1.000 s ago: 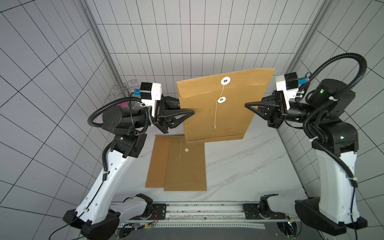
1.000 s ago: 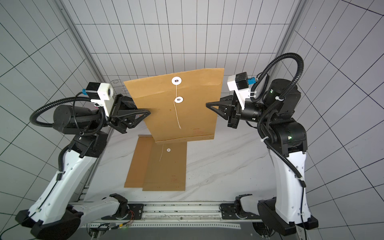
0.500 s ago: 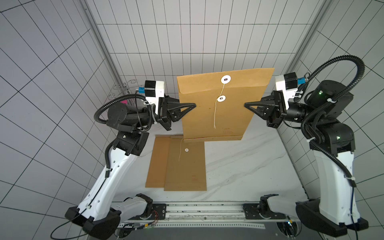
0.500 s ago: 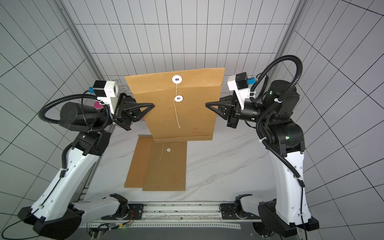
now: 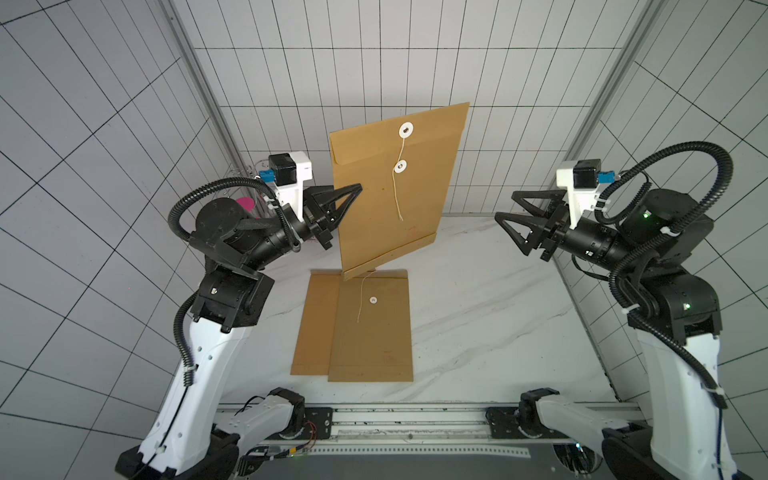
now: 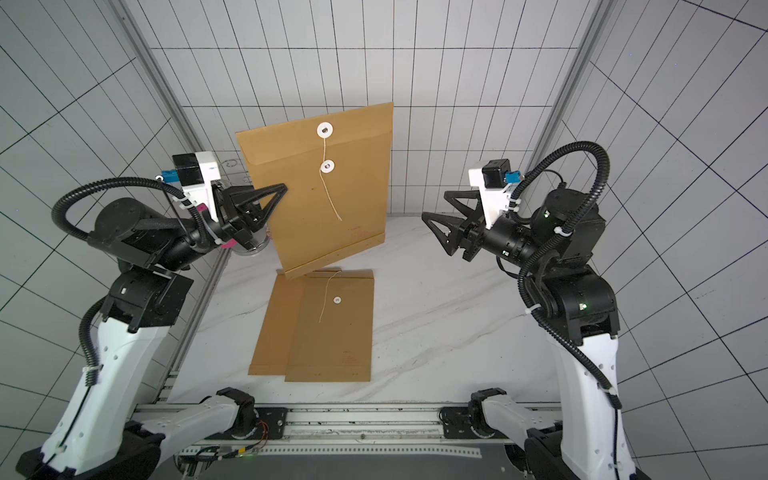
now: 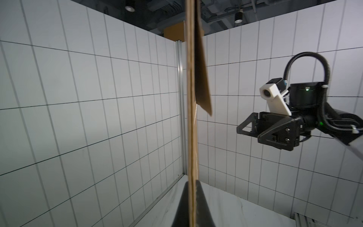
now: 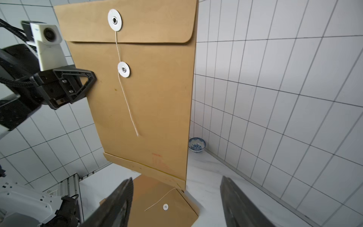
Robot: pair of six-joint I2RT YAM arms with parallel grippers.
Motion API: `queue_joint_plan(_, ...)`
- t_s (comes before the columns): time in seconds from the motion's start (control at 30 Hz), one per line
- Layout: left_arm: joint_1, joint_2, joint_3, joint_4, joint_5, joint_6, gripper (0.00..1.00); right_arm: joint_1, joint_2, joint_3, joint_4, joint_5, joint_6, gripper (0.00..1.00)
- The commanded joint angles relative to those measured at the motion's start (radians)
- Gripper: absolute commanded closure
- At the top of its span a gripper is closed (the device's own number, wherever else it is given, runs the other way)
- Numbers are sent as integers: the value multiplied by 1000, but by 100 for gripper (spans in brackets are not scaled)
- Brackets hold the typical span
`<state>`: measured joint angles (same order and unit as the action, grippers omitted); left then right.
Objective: Open the file bag
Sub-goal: Pick up the file bag from the center of the board, then open the file bag.
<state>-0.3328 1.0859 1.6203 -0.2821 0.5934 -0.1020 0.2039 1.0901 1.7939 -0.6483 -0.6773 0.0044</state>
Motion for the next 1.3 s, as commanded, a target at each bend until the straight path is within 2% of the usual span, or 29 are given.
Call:
queue_joint_plan(0.0, -17, -23, 33, -139, -230, 104, 100, 7, -31, -81, -4, 76, 45, 28)
queue_joint_plan(0.13, -97, -21, 25, -151, -323, 124, 100, 64, -56, -216, 123, 38, 130, 29)
queue_joint_plan(0.3, -218, -18, 13, -150, -416, 120, 100, 209, -47, -359, 344, 50, 199, 29)
queue_joint_plan(0.47, -279, -26, -2, -136, -426, 81, 100, 328, -7, -426, 530, 34, 212, 30)
queue_joint_plan(0.63, -305, -40, -8, -129, -401, 54, 100, 370, 20, -491, 717, -68, 253, 33)
queue_joint_plan(0.9, -304, -75, -37, -61, -270, 17, 100, 375, 66, -474, 773, -130, 261, 41)
queue_joint_plan(1.27, -304, -84, -40, -4, -143, -11, 100, 380, 123, -438, 887, -192, 344, 44)
